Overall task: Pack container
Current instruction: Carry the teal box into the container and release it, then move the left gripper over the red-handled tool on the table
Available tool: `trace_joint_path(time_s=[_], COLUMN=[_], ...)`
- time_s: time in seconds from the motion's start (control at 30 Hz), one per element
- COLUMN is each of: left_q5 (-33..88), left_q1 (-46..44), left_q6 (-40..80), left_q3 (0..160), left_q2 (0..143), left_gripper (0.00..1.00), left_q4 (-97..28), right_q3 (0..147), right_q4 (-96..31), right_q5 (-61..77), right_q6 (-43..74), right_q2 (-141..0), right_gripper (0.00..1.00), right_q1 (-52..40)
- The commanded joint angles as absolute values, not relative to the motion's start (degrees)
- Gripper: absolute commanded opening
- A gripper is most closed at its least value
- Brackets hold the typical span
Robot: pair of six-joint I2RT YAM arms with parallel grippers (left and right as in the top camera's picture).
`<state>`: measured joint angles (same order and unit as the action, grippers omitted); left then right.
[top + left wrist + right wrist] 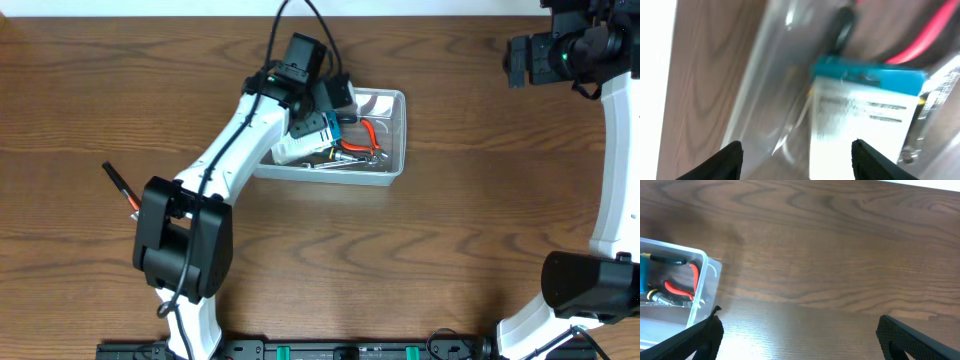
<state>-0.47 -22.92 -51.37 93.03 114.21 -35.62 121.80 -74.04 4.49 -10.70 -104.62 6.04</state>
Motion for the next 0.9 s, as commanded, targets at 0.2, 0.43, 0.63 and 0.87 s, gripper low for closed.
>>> trace_joint_path(time_s=[0.2, 0.43, 0.63, 0.87], left_q5=[-4.8, -11.4, -11.4, -8.4], left_q1=[-23.1, -19.9, -7.5, 11.5], left_q6=[-41.8, -16.9, -3.4, 13.8], left_q3=[93.4, 93.4, 93.4, 93.3], left_q2=[110.8, 95.6, 79.8, 75.0], left_gripper=[0.57, 0.83, 0.98, 0.98], left_q4=[-41.6, -48.6, -56.7, -67.0], right_q3=[121.7, 121.7, 121.7, 121.7], right_q4=[-74.1, -74.2, -74.2, -74.1], right_q5=[5.0, 5.0, 5.0, 5.0], right_q6=[-9.7, -9.7, -9.7, -9.7], right_q2=[-104.2, -104.2, -104.2, -104.2], right_gripper=[0.99, 0.99, 0.99, 0.99], right_q1=[6.3, 6.4, 6.3, 6.3])
